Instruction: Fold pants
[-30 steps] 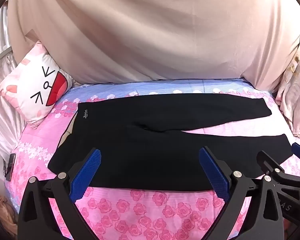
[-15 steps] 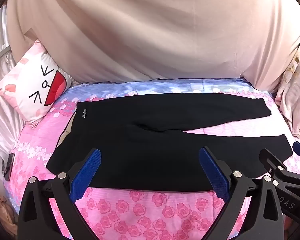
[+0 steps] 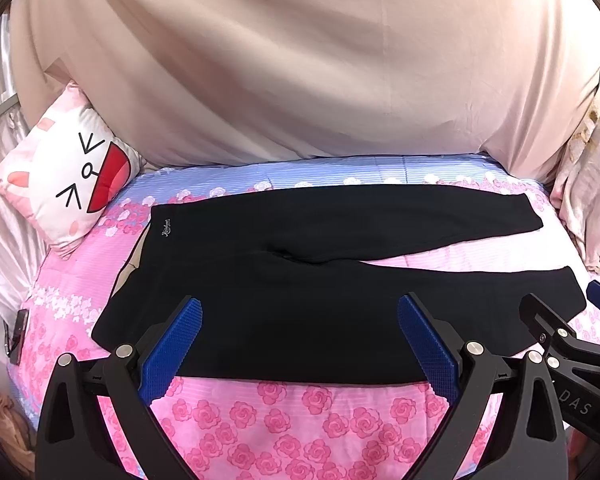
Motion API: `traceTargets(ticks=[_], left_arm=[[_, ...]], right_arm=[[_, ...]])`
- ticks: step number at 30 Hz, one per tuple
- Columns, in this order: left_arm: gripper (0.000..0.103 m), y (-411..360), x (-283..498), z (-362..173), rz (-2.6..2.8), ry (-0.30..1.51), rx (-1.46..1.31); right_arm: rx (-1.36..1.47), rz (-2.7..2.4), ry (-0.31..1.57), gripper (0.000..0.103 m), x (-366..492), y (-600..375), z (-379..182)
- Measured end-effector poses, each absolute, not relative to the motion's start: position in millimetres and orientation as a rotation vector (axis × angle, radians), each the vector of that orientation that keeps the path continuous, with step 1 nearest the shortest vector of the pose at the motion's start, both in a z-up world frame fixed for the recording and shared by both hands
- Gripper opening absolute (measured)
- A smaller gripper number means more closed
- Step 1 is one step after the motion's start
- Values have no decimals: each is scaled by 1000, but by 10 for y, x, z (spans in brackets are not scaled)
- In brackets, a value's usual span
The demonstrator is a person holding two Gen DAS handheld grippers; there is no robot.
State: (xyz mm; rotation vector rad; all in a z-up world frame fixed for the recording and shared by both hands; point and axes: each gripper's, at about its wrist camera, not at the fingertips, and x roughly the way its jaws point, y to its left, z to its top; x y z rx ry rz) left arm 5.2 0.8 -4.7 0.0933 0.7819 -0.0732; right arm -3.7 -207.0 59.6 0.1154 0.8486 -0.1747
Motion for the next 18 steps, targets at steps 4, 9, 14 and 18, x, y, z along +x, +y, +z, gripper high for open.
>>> traceTargets(ticks=[4,9,14,18], left_arm=[[96,-3,58,-53,-71,786,95],[96,-18,61,-48,-68,786,95],[96,-26,67,-50,-64,786,97],[96,-26,70,-49,-63,788,97]], right_arm=[[119,-170,851,98,-36,-2077,585],[111,-167,852,98,-18,-2056,576],[110,-164,850,98,-10,-2036,570],[109,-166,853,98,-11,-2027,565]])
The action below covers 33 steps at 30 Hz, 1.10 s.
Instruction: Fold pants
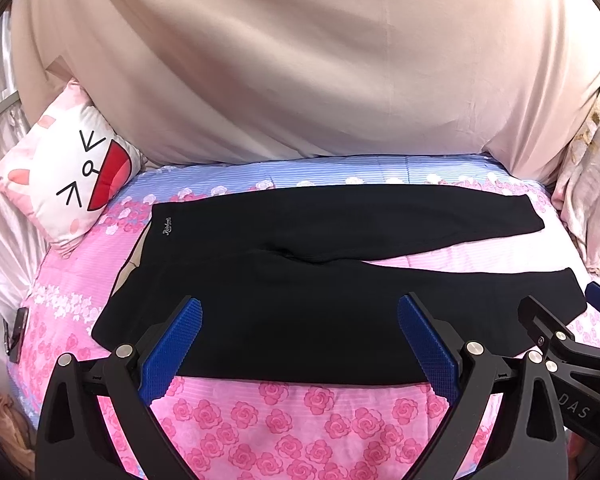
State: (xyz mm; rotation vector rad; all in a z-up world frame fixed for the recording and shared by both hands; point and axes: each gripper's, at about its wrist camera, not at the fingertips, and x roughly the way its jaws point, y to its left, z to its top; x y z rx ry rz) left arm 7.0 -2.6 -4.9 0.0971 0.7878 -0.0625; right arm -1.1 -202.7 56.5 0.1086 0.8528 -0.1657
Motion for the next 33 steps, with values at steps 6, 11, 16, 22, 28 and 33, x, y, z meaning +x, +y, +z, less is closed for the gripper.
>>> traceTargets(ticks=[6,11,16,22,28,33], left_arm=[[97,-3,88,-56,-65,795,97],[97,12,129,-79,-63,803,105],[97,10,169,-94,-70,809,110],[97,7,198,-89,-69,807,112],[97,15,224,-78,-66,804,109],[97,8,239,-82,-63,804,111]], right_arm=[[108,-165,860,98,-18,-2009,543],[112,-168,880,98,11,-2034,481],[115,-168,886,98,29,-2043,461],[117,-169,882,98,59,-2057,473],[118,-168,879,98,90,-2059,475],[119,-171,879,98,100,-2068,471]])
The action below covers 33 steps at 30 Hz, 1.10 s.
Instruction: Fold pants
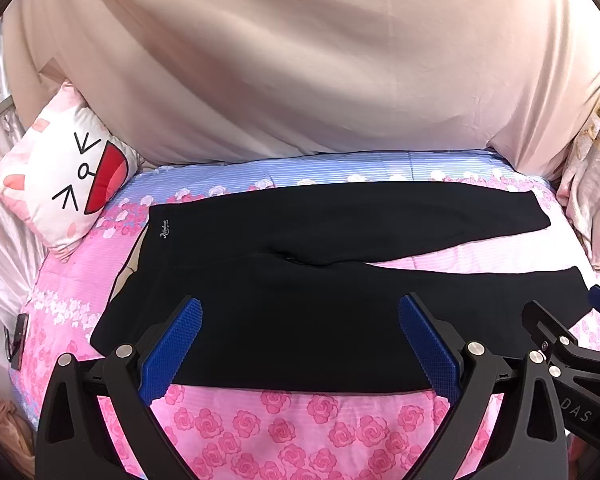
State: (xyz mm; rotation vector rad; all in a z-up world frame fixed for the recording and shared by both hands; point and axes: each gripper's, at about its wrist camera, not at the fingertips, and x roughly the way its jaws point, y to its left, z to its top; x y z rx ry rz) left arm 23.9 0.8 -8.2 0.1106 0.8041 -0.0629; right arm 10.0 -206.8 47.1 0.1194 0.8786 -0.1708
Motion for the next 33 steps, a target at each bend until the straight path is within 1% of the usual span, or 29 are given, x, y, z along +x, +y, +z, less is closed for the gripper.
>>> traceTargets(ticks=[19,24,29,33], left_arm=[[97,30,368,-140,-65,820,114],[97,300,654,-199,-45,834,104],[97,587,1178,-300,-19,834,106],[97,515,1508,-423,10,843,132]], right_arm=[[146,-154,903,98,207,-2144,402],[173,-213,921,98,450,-2635,247],[155,-339,914,98,916,-3464,-116],[89,-412,904,98,1485,-4192,-501]])
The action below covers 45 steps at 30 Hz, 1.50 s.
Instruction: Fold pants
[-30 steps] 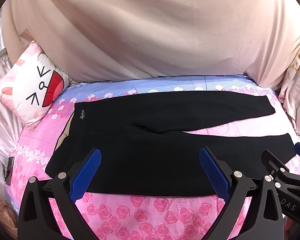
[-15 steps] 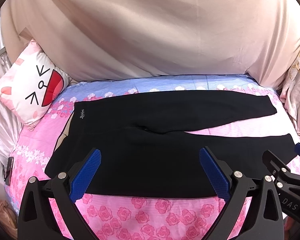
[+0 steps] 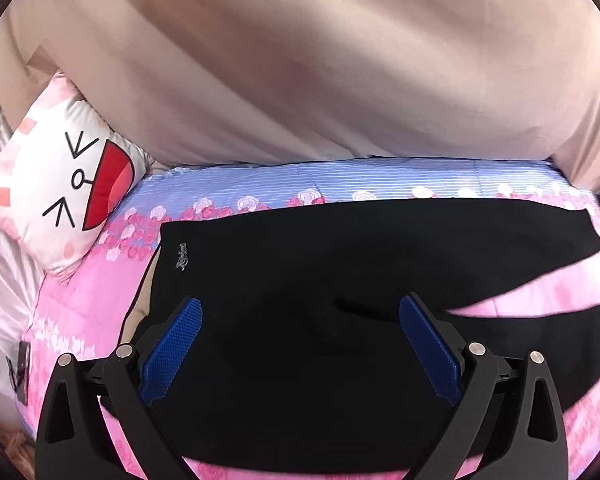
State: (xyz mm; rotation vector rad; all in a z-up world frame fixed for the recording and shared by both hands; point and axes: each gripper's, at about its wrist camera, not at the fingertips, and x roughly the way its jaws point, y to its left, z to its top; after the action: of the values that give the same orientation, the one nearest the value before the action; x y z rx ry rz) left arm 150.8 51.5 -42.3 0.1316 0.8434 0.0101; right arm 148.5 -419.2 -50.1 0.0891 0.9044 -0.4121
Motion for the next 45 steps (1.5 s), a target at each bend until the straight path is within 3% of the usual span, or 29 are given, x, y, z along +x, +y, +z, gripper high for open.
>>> traceTargets(ticks=[9,21,23,26,31,39,45], left_arm=[[97,-9,1898,-840,97,895,79],[97,-267,2108,-1184,116,941,102],[97,-220,2145,-1209,129,938,110],[97,-86,2231,-1235,150,936,110],[97,451,2542,-1222,233,925,97],[97,2118,3324,-1288,453,948,62],[96,2798,3849,-1669,404,1071,-28]], right_arm=[[104,-371,990,98,2591,-5503,-1368],[160,-233,1026,96,2940,-5956,-1835],[184,-215,1011,92,2941,-5981,-1854],[195,-201,990,77,2961,-5984,-1857],[224,-153,980,30,2976,-5908,-1824],[149,-225,991,27,3011,-5698,-1849],[109,-286,1001,27,3100,-5408,-1864]])
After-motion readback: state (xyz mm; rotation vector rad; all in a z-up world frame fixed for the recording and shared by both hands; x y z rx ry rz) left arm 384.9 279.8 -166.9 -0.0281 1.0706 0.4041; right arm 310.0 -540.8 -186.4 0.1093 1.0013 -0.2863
